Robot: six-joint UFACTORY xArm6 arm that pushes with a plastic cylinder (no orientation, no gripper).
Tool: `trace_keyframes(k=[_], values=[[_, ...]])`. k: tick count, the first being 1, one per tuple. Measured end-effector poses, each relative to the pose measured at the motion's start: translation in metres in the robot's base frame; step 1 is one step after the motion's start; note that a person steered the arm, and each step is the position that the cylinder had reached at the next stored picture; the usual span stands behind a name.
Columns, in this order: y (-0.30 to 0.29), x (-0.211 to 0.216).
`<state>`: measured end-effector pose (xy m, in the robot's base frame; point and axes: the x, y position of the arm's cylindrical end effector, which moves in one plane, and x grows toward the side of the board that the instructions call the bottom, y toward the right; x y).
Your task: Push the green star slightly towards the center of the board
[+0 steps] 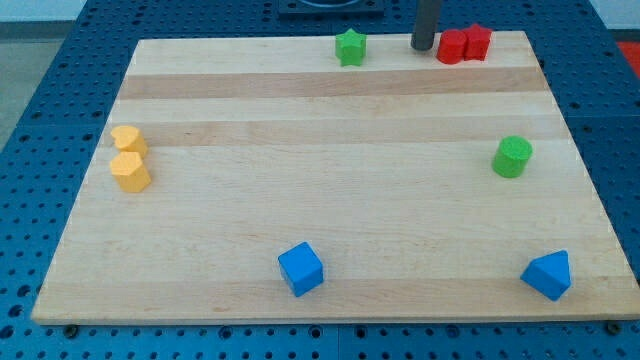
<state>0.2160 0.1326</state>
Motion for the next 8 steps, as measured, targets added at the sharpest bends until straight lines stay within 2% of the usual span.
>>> trace_keyframes(k=[2,6,7,8], values=[[-0.043,-0.024],[-0.078,0.015],[-0.088,-0.016],[-0.11,-0.023]])
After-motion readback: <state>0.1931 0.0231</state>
